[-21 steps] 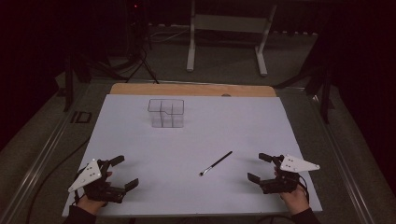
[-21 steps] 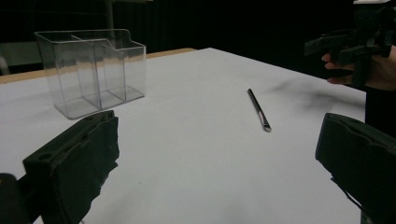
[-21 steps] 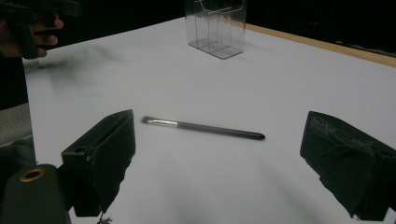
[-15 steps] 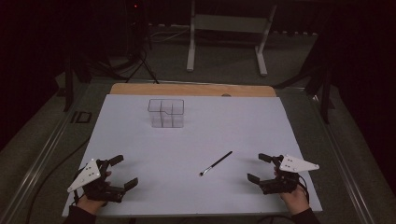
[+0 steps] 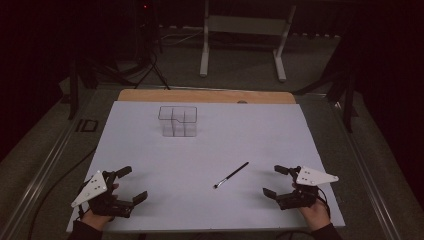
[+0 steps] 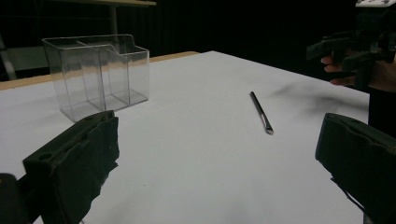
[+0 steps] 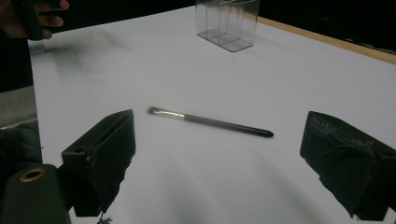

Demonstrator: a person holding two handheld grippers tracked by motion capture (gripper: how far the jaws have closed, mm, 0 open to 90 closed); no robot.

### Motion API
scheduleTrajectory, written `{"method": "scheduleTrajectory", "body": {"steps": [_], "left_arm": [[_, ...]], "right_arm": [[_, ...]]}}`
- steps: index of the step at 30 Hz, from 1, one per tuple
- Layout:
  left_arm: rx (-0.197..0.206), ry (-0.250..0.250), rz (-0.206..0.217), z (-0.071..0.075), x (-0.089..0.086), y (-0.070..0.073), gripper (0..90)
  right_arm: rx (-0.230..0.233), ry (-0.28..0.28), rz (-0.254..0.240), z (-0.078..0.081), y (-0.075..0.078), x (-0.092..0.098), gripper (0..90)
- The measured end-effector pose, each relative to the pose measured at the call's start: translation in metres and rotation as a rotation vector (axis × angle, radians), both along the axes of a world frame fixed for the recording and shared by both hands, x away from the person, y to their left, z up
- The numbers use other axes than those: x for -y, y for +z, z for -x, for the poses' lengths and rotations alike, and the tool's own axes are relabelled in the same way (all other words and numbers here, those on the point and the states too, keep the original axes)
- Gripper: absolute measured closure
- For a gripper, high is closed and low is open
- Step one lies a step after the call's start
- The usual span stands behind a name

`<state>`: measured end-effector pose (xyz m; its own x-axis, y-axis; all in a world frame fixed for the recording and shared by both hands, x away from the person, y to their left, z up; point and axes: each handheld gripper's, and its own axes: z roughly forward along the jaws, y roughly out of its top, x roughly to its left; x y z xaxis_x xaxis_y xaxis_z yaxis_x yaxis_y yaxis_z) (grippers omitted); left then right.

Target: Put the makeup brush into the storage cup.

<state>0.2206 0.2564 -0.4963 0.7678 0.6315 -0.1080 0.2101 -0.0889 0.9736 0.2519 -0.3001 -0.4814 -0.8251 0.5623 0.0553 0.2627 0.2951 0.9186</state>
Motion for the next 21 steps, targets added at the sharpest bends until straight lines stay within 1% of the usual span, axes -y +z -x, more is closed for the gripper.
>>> {"method": "scheduleTrajectory", "body": {"steps": [5,6,7,10,11,12,16,18,19,21], "left_arm": [[0.001,0.003,0.004,0.0,-0.001,0.0,1.1],[0.001,0.003,0.004,0.0,-0.001,0.0,1.1],[0.001,0.003,0.004,0.0,-0.001,0.0,1.1],[0.003,0.0,-0.001,0.0,0.0,0.0,1.1],[0.004,0.0,-0.003,0.0,0.0,0.0,1.1],[0.005,0.003,-0.004,0.0,0.0,0.0,1.1],[0.005,0.009,0.002,0.0,-0.001,0.001,1.1],[0.004,0.009,0.004,-0.001,-0.001,0.0,1.1],[0.004,0.009,0.001,-0.001,-0.001,0.0,1.1],[0.004,0.008,0.002,-0.001,-0.001,0.001,1.1]], "right_arm": [[-0.005,-0.014,0.014,-0.001,0.0,0.0,10.4],[-0.011,-0.027,0.02,-0.002,0.0,0.001,11.3],[-0.011,-0.036,0.018,-0.003,0.0,0.001,14.4],[-0.011,-0.051,0.018,-0.004,0.0,0.003,13.5],[-0.01,-0.075,0.016,-0.004,0.001,0.004,13.2],[-0.008,-0.084,0.012,-0.005,0.002,0.004,13.2],[-0.02,-0.088,0.009,-0.007,0.004,0.005,12.9],[-0.043,-0.073,0.02,-0.008,0.007,0.003,12.9],[-0.043,-0.073,0.02,-0.008,0.007,0.003,12.9],[-0.045,-0.06,0.065,-0.009,0.01,0.001,12.9]]}}
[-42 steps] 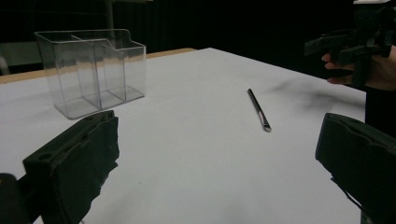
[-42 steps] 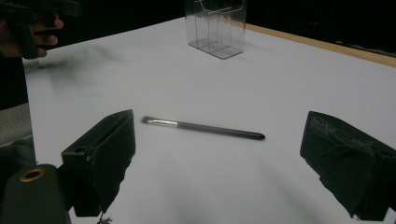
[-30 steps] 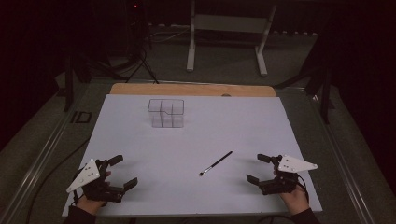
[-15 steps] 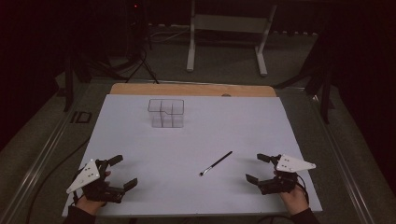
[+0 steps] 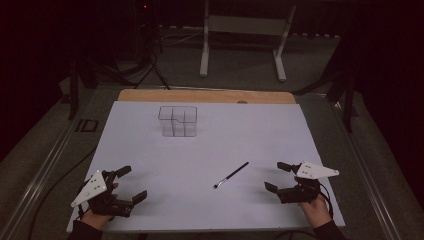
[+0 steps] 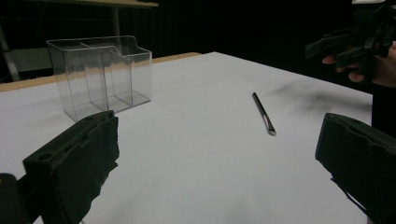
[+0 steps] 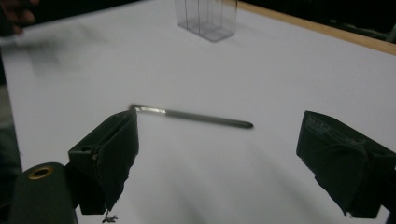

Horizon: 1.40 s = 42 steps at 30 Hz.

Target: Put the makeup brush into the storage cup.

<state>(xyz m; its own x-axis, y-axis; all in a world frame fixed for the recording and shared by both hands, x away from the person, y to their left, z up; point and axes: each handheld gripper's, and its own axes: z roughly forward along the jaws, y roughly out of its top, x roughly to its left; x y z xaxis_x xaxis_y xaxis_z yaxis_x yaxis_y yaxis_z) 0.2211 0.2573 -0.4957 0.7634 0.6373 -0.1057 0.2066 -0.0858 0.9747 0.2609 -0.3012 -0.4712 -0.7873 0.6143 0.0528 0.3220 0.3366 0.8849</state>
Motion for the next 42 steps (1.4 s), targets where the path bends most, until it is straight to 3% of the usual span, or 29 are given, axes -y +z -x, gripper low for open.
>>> {"method": "scheduleTrajectory", "body": {"steps": [1,4,6,14,27,37,42], "left_arm": [[0.002,0.002,-0.003,0.0,0.0,0.0,1.1],[0.003,0.0,-0.007,0.0,0.0,0.0,1.1],[0.004,-0.001,-0.01,0.0,0.001,0.0,1.1],[0.005,-0.001,-0.012,0.0,0.001,0.0,1.1],[0.003,-0.004,-0.016,0.001,0.002,0.001,1.1],[0.004,-0.002,-0.015,0.0,0.001,0.001,1.1],[0.003,-0.003,-0.015,0.0,0.001,0.001,1.1]], "right_arm": [[-0.009,0.041,0.027,-0.004,0.002,-0.002,13.0],[-0.034,0.069,0.045,-0.007,0.002,-0.003,12.9],[-0.069,0.107,0.087,-0.014,0.004,-0.005,12.7],[-0.112,0.159,0.164,-0.026,0.007,-0.008,12.8],[-0.241,0.33,0.304,-0.048,-0.002,-0.02,13.4],[-0.289,0.387,0.354,-0.057,-0.006,-0.025,13.8],[-0.292,0.444,0.414,-0.062,-0.005,-0.029,14.2]]}}
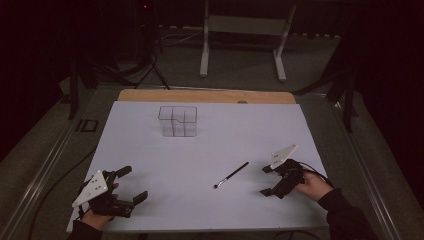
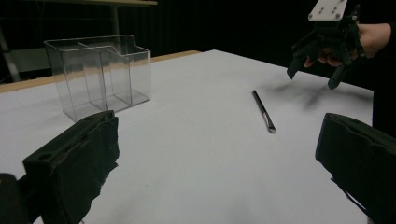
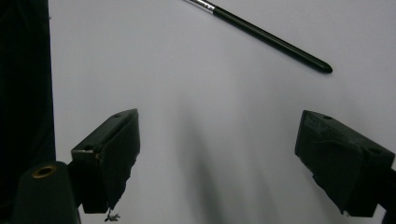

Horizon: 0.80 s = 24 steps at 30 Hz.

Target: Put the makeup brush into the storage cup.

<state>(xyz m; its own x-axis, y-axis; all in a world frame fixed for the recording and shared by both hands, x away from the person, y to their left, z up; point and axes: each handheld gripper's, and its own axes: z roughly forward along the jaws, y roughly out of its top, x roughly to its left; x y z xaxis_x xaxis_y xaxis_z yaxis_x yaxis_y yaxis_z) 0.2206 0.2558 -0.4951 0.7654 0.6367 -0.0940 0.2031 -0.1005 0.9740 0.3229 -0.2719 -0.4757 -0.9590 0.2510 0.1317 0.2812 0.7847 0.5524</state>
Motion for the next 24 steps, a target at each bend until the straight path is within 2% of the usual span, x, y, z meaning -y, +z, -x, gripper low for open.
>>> {"method": "scheduleTrajectory", "body": {"steps": [9,11,12,13,14,15,18,24], "left_arm": [[0.004,0.003,-0.001,0.0,0.0,0.0,1.1],[0.004,0.002,-0.003,0.0,0.0,0.0,1.1],[0.004,0.001,-0.001,0.0,0.0,0.0,1.1],[0.003,0.001,0.001,0.0,0.0,0.0,1.1],[0.004,0.002,-0.002,0.0,0.0,0.0,1.1],[0.005,0.002,-0.002,0.0,0.0,0.0,1.1],[0.006,0.003,-0.003,0.001,0.0,0.0,1.1],[0.004,0.0,-0.003,0.0,0.0,0.0,1.1]], "right_arm": [[-0.033,0.067,0.061,-0.009,0.002,-0.006,14.7],[-0.062,0.078,0.076,-0.014,0.0,-0.009,14.7],[-0.062,0.078,0.076,-0.014,0.0,-0.009,14.7],[-0.101,0.074,0.102,-0.018,-0.001,-0.01,14.5],[-0.107,0.074,0.116,-0.018,-0.001,-0.011,14.6],[-0.108,0.079,0.138,-0.019,-0.001,-0.012,14.5],[-0.107,0.095,0.161,-0.022,-0.002,-0.013,14.5],[-0.124,0.097,0.179,-0.034,-0.003,-0.016,14.4]]}}
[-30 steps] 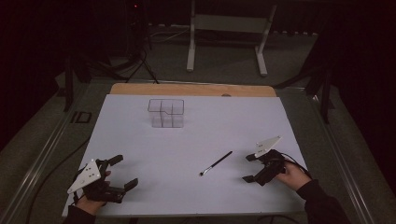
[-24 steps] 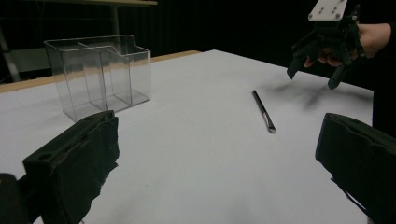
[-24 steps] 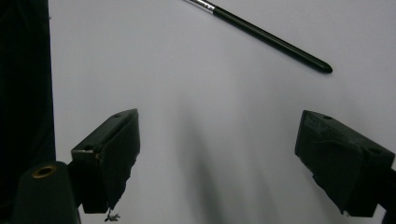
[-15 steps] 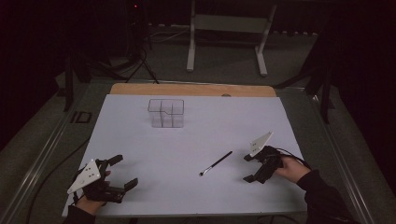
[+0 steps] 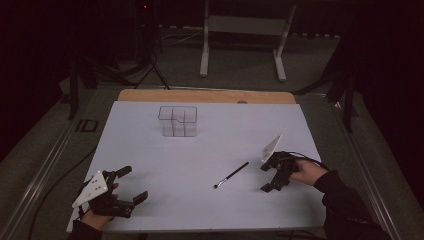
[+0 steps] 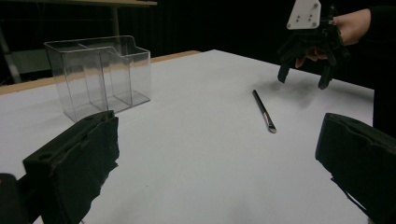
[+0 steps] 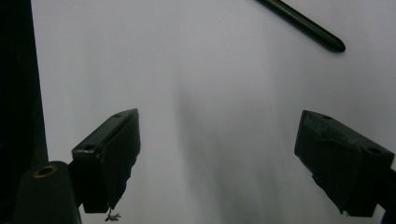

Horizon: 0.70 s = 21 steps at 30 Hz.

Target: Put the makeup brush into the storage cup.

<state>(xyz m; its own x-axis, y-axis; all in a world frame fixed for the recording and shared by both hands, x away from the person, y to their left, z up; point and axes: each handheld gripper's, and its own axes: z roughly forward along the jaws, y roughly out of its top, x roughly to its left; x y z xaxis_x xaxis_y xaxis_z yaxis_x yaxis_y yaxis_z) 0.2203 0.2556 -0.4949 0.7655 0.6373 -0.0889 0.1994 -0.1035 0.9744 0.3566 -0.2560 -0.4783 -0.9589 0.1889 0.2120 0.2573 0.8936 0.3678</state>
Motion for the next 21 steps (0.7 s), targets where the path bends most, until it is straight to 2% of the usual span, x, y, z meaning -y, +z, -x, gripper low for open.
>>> {"method": "scheduleTrajectory", "body": {"steps": [1,4,5,11,12,14,19,21], "left_arm": [[0.0,0.002,0.0,0.0,0.0,0.0,1.1],[-0.001,0.001,0.002,0.0,-0.001,0.0,1.1],[-0.002,0.0,0.003,0.0,-0.001,0.0,1.1],[-0.003,0.0,0.003,0.0,-0.001,0.0,1.1],[-0.002,-0.001,0.003,0.0,-0.001,0.0,1.1],[-0.001,-0.003,0.005,0.0,-0.001,0.0,1.1],[-0.002,-0.003,0.004,0.0,0.0,0.0,1.1],[-0.003,-0.005,0.006,0.0,-0.001,0.0,1.1]], "right_arm": [[0.009,0.009,0.016,-0.002,0.0,-0.001,14.4],[0.014,0.031,0.023,-0.004,-0.001,-0.003,14.4],[0.043,0.071,0.039,-0.006,-0.002,-0.004,14.4],[0.032,0.095,0.039,-0.012,-0.003,-0.009,14.4],[0.03,0.097,0.045,-0.013,-0.002,-0.01,14.4],[0.058,0.114,0.072,-0.016,-0.002,-0.013,14.4],[0.052,0.1,0.093,-0.023,-0.001,-0.016,14.1],[0.067,0.121,0.114,-0.024,-0.001,-0.018,14.1]]}}
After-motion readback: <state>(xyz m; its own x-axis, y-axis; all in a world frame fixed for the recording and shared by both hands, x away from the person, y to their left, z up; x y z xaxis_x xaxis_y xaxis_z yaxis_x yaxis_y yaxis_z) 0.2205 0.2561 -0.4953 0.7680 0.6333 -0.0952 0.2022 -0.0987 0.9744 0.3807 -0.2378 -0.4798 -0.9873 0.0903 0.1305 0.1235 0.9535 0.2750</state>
